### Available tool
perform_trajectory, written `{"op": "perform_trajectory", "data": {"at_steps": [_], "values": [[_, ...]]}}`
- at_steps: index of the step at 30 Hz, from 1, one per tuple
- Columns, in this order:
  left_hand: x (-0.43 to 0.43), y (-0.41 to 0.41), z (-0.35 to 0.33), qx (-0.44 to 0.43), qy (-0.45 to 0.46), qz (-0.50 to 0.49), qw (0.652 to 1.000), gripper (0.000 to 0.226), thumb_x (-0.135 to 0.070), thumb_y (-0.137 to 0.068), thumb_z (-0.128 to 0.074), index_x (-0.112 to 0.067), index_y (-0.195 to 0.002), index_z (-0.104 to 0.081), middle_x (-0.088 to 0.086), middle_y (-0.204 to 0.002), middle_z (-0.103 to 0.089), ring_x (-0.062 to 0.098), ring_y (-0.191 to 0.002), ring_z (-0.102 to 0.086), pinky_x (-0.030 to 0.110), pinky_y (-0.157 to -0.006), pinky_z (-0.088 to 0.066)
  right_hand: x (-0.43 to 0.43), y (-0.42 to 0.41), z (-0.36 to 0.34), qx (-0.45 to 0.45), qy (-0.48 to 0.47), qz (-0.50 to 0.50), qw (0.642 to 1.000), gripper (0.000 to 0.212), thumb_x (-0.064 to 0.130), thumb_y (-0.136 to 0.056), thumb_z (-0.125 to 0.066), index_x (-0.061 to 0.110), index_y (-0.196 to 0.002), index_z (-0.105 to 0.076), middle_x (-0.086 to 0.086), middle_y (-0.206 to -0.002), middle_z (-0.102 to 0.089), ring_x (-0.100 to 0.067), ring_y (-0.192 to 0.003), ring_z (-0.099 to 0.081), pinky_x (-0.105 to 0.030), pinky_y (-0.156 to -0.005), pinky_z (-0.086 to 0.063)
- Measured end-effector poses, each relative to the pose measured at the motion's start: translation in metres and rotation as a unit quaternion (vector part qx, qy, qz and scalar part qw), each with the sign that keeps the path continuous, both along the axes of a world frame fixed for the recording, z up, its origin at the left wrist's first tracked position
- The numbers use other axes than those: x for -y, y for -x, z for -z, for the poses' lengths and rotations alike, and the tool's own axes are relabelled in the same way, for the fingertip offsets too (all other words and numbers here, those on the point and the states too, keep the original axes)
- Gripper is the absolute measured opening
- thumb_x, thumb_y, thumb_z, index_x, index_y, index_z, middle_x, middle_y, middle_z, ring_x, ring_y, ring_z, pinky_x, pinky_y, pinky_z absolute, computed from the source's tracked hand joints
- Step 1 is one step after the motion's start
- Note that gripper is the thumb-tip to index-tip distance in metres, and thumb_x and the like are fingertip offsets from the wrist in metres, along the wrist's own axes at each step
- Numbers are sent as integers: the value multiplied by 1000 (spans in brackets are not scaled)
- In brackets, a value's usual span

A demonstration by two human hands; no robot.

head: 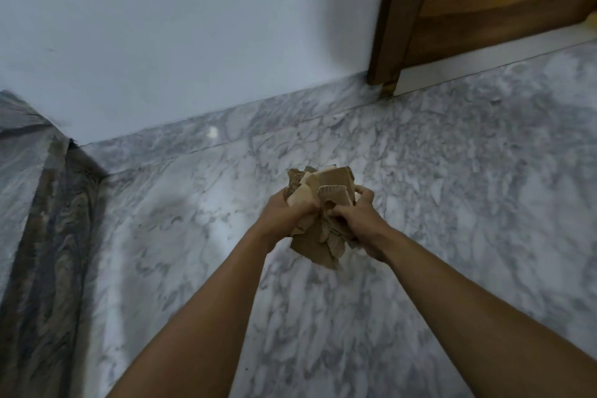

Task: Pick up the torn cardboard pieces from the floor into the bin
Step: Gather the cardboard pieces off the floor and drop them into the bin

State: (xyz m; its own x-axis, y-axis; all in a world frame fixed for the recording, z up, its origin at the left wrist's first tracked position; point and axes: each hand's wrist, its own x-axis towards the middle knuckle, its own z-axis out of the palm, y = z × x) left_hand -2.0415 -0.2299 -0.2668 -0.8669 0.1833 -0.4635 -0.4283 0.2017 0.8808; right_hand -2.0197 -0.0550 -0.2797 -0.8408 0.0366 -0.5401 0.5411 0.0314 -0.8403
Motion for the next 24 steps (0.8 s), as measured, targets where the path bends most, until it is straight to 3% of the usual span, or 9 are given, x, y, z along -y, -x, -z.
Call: {"op": "perform_trajectory", "data": {"at_steps": [2, 3, 10, 13, 15, 20, 24], "values": [[-15, 5, -12, -1, -3, 4, 1000, 37, -28, -80, -78, -21, -114, -65, 8, -106, -72, 24, -92, -72, 35, -69, -60, -14, 2, -17, -11, -8, -26, 1000, 27, 15, -83, -65, 15, -110, -58, -19, -109, -68, -33, -97, -67, -47, -85, -56], [-25, 8, -21, -4, -5, 9, 1000, 39, -28, -81, -76, -20, -118, -64, 9, -107, -72, 25, -94, -72, 35, -69, -59, -24, 3, -28, -15, -7, -27, 1000, 29, 19, -80, -65, 14, -108, -62, -22, -110, -68, -34, -97, -67, -49, -84, -55], [-107, 12, -167, 9, 7, 69, 998, 49, -34, -69, -62, -15, -114, -54, 15, -113, -64, 31, -100, -67, 52, -82, -59, -98, -24, -174, 7, 14, 83, 996, 30, 17, -88, -64, 19, -117, -61, -15, -111, -70, -34, -95, -67, -44, -75, -53], [-142, 2, -262, 30, 13, 100, 994, 36, -22, -82, -65, -17, -113, -49, 15, -113, -61, 33, -100, -65, 51, -82, -58, -133, -49, -268, 30, 11, 145, 989, 31, 21, -85, -68, 21, -114, -59, -14, -110, -70, -41, -104, -66, -48, -77, -54], [-167, -3, -324, 36, 17, 125, 991, 33, -15, -87, -64, -19, -116, -49, 14, -113, -60, 31, -98, -64, 49, -81, -58, -152, -67, -331, 25, 16, 179, 983, 31, 20, -86, -69, 21, -113, -56, -13, -110, -68, -36, -97, -68, -47, -73, -52], [-255, -33, -511, 46, 40, 214, 975, 42, -17, -90, -63, -25, -126, -44, 5, -114, -54, 25, -96, -59, 41, -77, -59, -218, -129, -515, 3, 34, 278, 960, 26, 14, -86, -72, 25, -108, -61, -13, -100, -71, -28, -75, -63, -33, -54, -44], [-341, -69, -633, 28, 58, 301, 952, 57, -27, -76, -68, -26, -130, -48, 7, -121, -58, 30, -104, -62, 52, -82, -59, -281, -191, -640, -23, 41, 364, 930, 27, 7, -86, -72, 24, -106, -65, -11, -90, -71, -27, -70, -64, -32, -56, -45]]}}
